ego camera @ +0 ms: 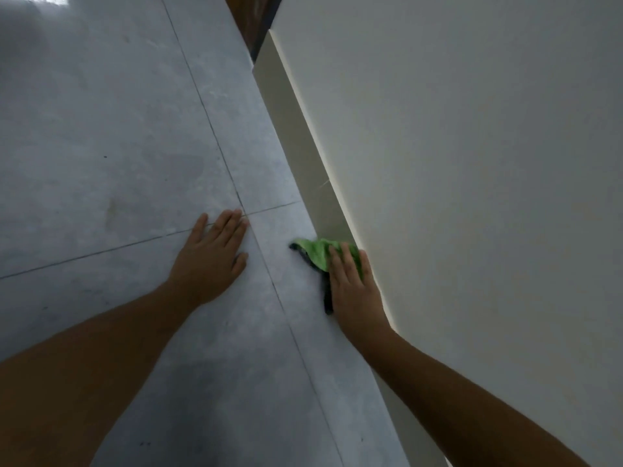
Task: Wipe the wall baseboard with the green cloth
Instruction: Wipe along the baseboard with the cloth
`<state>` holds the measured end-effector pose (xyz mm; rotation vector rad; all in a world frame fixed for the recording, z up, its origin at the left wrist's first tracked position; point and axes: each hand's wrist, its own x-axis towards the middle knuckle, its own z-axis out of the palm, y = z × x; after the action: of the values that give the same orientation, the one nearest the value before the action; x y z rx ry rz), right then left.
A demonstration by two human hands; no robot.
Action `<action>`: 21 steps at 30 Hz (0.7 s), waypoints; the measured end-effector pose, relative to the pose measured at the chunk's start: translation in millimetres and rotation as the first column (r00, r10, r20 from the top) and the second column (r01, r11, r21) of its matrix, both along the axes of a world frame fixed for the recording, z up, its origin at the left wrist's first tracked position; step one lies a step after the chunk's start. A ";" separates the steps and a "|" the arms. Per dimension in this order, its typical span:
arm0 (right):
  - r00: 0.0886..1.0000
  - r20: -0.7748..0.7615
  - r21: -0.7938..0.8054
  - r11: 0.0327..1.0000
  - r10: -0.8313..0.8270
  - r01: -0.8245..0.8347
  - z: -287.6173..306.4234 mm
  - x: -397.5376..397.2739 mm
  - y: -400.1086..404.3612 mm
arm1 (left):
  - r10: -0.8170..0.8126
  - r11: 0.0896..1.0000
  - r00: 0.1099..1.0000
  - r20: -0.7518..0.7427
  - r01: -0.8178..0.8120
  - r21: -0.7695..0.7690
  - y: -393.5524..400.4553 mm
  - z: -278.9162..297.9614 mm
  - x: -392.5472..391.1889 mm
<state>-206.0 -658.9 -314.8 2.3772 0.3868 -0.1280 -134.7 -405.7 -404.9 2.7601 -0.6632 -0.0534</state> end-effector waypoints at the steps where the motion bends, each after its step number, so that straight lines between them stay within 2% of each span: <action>1: 0.999 -0.037 0.043 0.999 0.014 -0.012 -2.5 -45.6 -20.3 | 0.009 1.000 1.000 -0.008 -0.009 0.010 3.5 -2.8 -3.5; 3: 0.992 -0.076 0.112 0.988 -0.101 0.109 -7.8 -155.2 -67.5 | 0.025 0.999 0.999 -0.047 -0.023 0.043 3.7 -2.6 -18.6; 5: 0.941 -0.152 0.139 0.936 -0.303 0.324 -11.0 -241.6 -101.2 | 0.042 0.996 0.995 -0.088 -0.035 0.079 -2.8 3.6 -34.8; 6: 0.936 -0.160 0.142 0.931 -0.314 0.337 -12.4 -269.5 -115.1 | 0.048 0.996 0.995 -0.091 -0.041 0.076 -5.8 5.0 -40.3; 8: 0.968 -0.061 0.110 0.963 -0.242 0.248 -13.6 -303.3 -135.6 | 0.024 0.999 0.999 -0.044 -0.022 0.050 -6.7 6.8 -48.0; 11: 0.943 -0.019 -0.035 0.942 -0.333 0.332 -23.5 -333.4 -138.4 | -0.018 0.999 1.000 0.017 0.017 0.038 -7.8 4.1 -61.8; 13: 0.897 -0.164 0.065 0.903 -0.411 0.425 -34.9 -339.3 -122.6 | -0.022 1.000 1.000 -0.011 0.022 0.016 -11.6 3.8 -73.3; 15: 0.839 -0.244 0.117 0.844 -0.487 0.524 -43.3 -319.7 -100.3 | -0.028 1.000 0.999 -0.032 0.028 0.006 -16.9 2.8 -81.8; 17: 0.831 -0.229 0.169 0.820 -0.507 0.547 -45.5 -286.1 -87.3 | -0.028 1.000 0.997 -0.065 0.029 0.004 -19.6 2.3 -85.0; 21: 0.907 -0.135 0.216 0.882 -0.398 0.419 -49.3 -183.1 -44.6 | -0.057 0.997 0.991 -0.121 0.063 0.050 -15.4 1.9 -77.8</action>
<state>-389.1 -703.6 -364.1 2.6713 -0.0763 -0.4015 -212.5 -421.1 -403.0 2.7611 -0.7227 -0.2510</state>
